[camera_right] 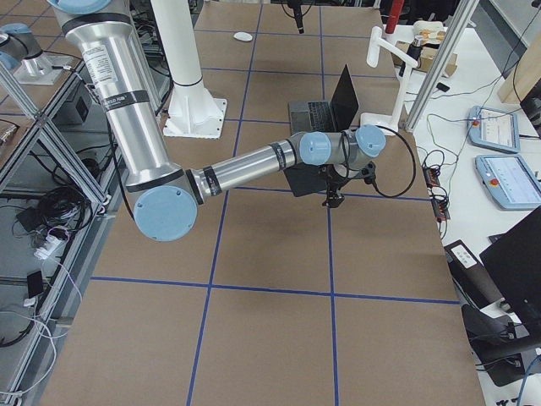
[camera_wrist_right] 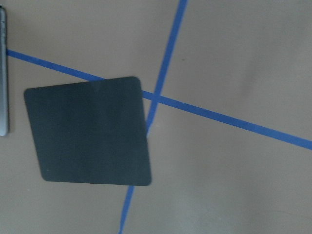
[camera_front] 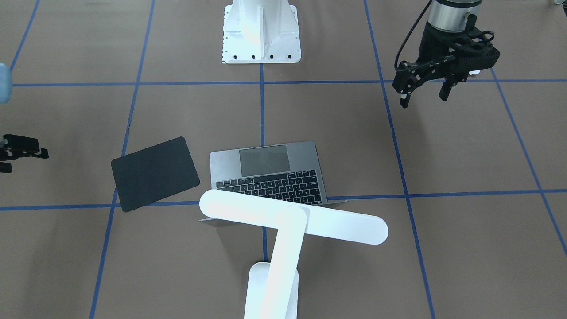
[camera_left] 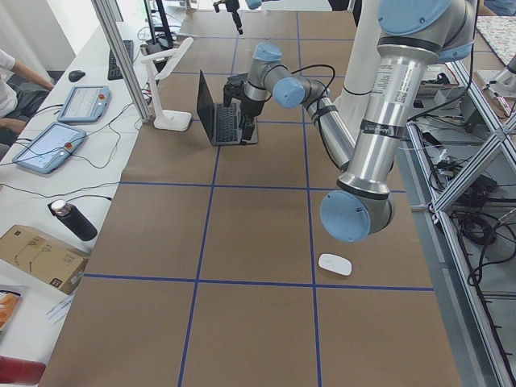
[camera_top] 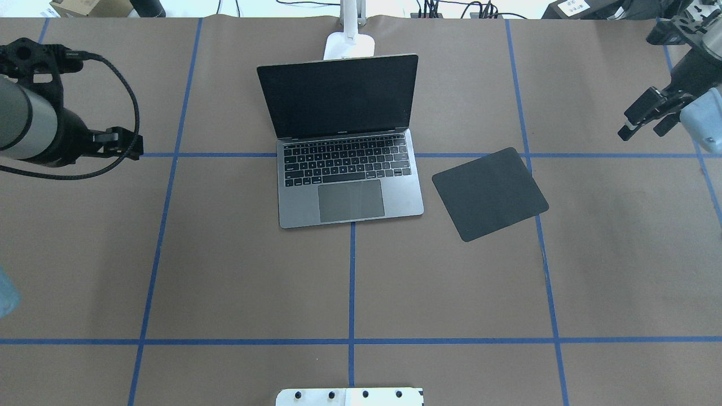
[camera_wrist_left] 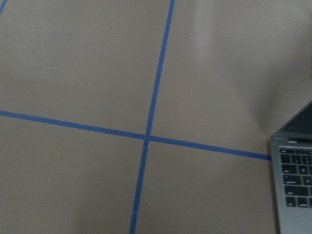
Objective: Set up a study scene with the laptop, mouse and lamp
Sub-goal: 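Raise the right gripper away from the mouse pad while the left arm withdraws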
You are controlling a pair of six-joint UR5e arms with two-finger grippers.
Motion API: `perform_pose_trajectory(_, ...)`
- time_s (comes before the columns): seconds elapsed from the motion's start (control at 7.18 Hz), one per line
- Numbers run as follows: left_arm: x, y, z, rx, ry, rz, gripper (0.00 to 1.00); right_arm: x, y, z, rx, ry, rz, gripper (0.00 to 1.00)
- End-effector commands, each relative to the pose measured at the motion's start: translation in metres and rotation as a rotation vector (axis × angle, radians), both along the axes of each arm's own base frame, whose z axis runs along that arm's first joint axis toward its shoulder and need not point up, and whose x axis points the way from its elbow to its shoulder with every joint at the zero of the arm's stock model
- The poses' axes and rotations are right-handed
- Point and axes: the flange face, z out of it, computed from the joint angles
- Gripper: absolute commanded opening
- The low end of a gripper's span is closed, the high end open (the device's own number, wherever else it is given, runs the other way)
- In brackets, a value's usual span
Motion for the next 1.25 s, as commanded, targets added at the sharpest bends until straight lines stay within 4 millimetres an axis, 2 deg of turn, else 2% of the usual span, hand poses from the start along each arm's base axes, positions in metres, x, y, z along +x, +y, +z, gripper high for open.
perform_pose_trajectory(0.0, -0.04, 0.044, 0.096, 0.108, 0.003, 0.088, 1.0, 0.02, 0.007, 0.004, 0.024, 0.053, 0.027, 0.98)
perform_pose_trajectory(0.14, -0.058, 0.071, 0.15, 0.14, 0.044, 0.162, 1.0, 0.022, 0.008, 0.003, 0.028, 0.054, 0.03, 0.98)
perform_pose_trajectory(0.28, -0.07, 0.089, 0.195, 0.147, 0.09, 0.224, 1.0, 0.024, 0.009, 0.001, 0.036, 0.061, 0.032, 0.98)
perform_pose_trajectory(0.42, -0.095, 0.118, 0.25, 0.188, 0.063, 0.286, 1.0, 0.028, 0.013, -0.003, 0.052, 0.073, 0.036, 0.98)
perform_pose_trajectory(0.56, -0.119, 0.143, 0.291, 0.189, 0.059, 0.29, 1.0, 0.028, 0.015, -0.004, 0.05, 0.077, 0.041, 0.98)
perform_pose_trajectory(0.7, -0.127, 0.155, 0.324, 0.182, 0.039, 0.311, 1.0, 0.03, 0.021, -0.002, 0.044, 0.079, 0.046, 0.98)
perform_pose_trajectory(0.84, -0.133, 0.165, 0.339, 0.169, 0.027, 0.329, 1.0, 0.034, 0.029, -0.012, 0.012, 0.109, 0.105, 0.98)
perform_pose_trajectory(0.97, -0.126, 0.175, 0.353, 0.142, 0.015, 0.378, 1.0, 0.039, 0.036, -0.022, 0.02, 0.157, 0.145, 0.98)
perform_pose_trajectory(1.11, -0.113, 0.182, 0.355, 0.128, 0.023, 0.432, 1.0, 0.041, 0.041, -0.02, 0.015, 0.159, 0.147, 0.98)
